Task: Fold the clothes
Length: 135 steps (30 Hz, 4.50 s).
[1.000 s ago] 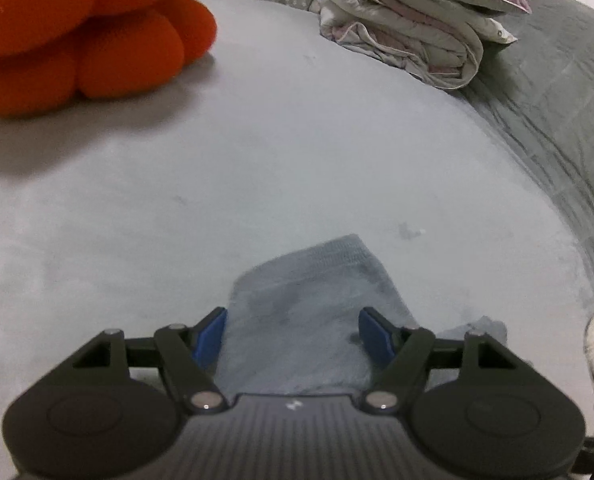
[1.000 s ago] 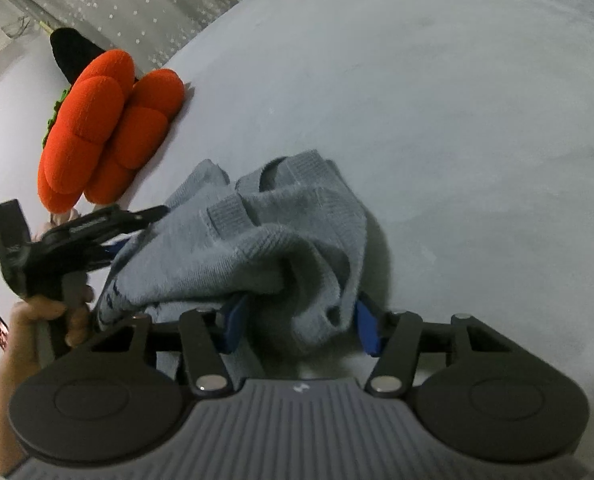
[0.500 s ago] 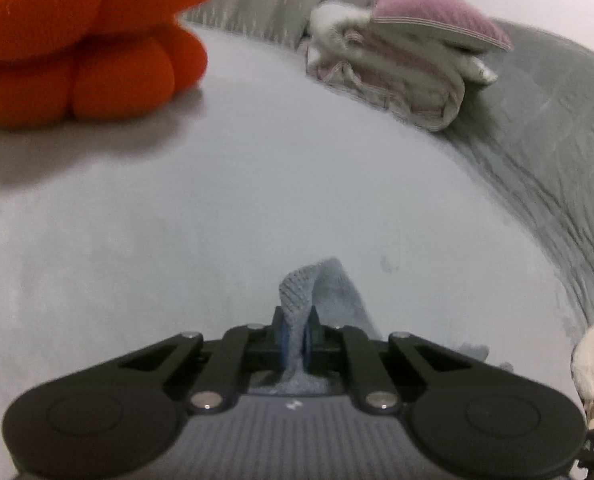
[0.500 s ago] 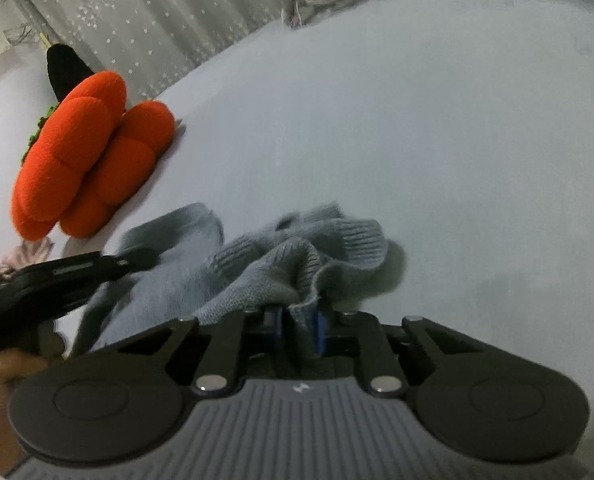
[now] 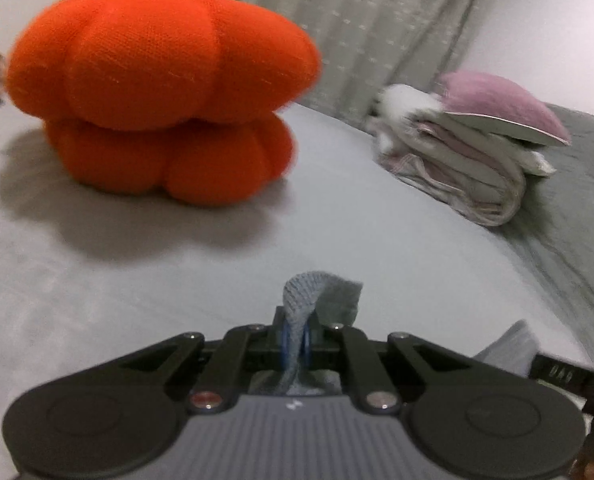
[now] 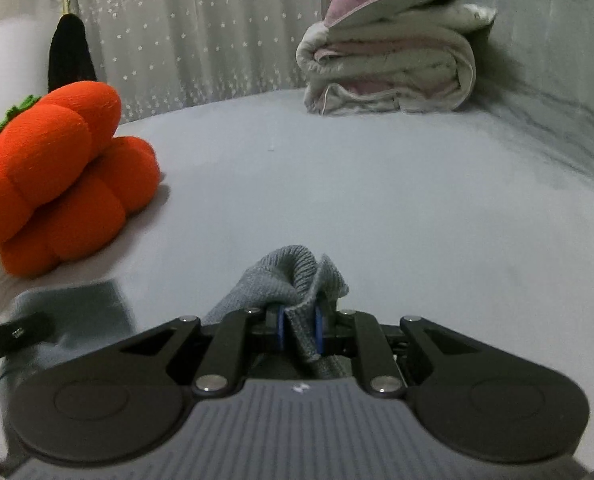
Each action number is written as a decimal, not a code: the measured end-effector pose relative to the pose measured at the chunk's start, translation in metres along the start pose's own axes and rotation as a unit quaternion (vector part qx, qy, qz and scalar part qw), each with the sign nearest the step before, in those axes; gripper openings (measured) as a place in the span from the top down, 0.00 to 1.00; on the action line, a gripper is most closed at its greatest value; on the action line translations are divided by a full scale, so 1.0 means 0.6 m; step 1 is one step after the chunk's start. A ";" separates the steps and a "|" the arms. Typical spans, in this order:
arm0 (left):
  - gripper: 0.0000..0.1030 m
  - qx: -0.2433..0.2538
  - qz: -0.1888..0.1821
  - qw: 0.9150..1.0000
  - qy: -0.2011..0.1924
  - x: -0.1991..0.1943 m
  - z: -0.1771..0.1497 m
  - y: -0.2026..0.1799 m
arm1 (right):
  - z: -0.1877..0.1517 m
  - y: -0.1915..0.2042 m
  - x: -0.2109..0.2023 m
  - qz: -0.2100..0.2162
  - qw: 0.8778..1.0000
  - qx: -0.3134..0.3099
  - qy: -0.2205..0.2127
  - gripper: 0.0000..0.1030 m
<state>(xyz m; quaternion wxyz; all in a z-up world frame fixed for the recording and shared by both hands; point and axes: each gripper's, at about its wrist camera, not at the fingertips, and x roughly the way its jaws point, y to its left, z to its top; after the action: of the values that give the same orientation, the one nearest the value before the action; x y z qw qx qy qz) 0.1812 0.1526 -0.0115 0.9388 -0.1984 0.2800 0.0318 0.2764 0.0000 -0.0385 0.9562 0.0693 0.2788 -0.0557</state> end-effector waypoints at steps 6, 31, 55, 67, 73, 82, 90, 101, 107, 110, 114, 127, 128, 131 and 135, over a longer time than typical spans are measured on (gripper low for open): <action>0.94 -0.025 0.065 0.997 -0.031 -0.011 0.027 0.054 | 0.024 0.026 0.053 -0.025 0.999 -0.019 -0.021 0.85; 0.39 0.033 0.132 0.989 0.058 0.019 0.008 0.015 | 0.031 0.038 0.046 -0.011 0.998 -0.045 0.032 0.49; 0.24 0.050 0.094 0.988 0.113 -0.070 -0.014 -0.024 | -0.058 -0.075 -0.137 0.008 0.998 0.030 0.060 0.38; 0.28 0.090 0.014 0.988 0.129 -0.169 -0.116 -0.065 | -0.145 -0.141 -0.104 0.009 0.990 0.102 0.100 0.39; 0.32 0.125 -0.044 0.982 0.135 -0.189 -0.162 -0.109 | -0.146 -0.128 -0.102 0.011 0.992 0.078 0.095 0.39; 0.36 0.187 -0.074 0.962 0.185 -0.166 -0.213 -0.140 | -0.153 -0.086 -0.075 0.001 0.995 0.026 0.091 0.38; 0.35 0.230 -0.058 0.955 0.178 -0.152 -0.232 -0.144 | -0.169 -0.066 -0.076 0.016 0.997 -0.044 0.057 0.78; 0.79 0.248 -0.034 0.957 0.149 -0.151 -0.232 -0.137 | -0.144 -0.074 -0.107 -0.006 0.999 -0.034 0.026 0.95; 0.88 0.214 -0.058 0.966 0.132 -0.170 -0.208 -0.124 | -0.127 -0.098 -0.132 -0.028 0.999 -0.029 -0.004 0.95; 0.89 0.216 -0.074 0.966 0.120 -0.186 -0.205 -0.122 | -0.124 -0.113 -0.142 -0.042 0.999 -0.030 -0.015 0.95; 0.89 0.209 -0.105 0.966 0.112 -0.206 -0.198 -0.116 | -0.120 -0.137 -0.158 -0.055 0.998 -0.031 -0.026 0.95; 0.89 0.200 -0.146 0.962 0.114 -0.244 -0.183 -0.078 | -0.125 -0.192 -0.177 -0.082 0.996 -0.038 -0.024 0.96; 0.89 0.199 -0.148 0.962 0.115 -0.244 -0.182 -0.075 | -0.125 -0.194 -0.176 -0.081 0.996 -0.038 -0.021 0.96; 0.89 0.196 -0.147 0.961 0.125 -0.237 -0.181 -0.068 | -0.127 -0.198 -0.171 -0.079 0.996 -0.039 -0.010 0.96; 0.89 0.196 -0.142 0.960 0.144 -0.227 -0.185 -0.064 | -0.131 -0.202 -0.164 -0.071 0.997 -0.031 0.009 0.95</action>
<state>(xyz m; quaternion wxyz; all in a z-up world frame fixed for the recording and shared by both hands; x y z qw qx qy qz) 0.0163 0.0812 -0.0096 0.9040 -0.0506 0.3814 -0.1862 0.1354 -0.0997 -0.0632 0.9491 0.0200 0.2929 -0.1141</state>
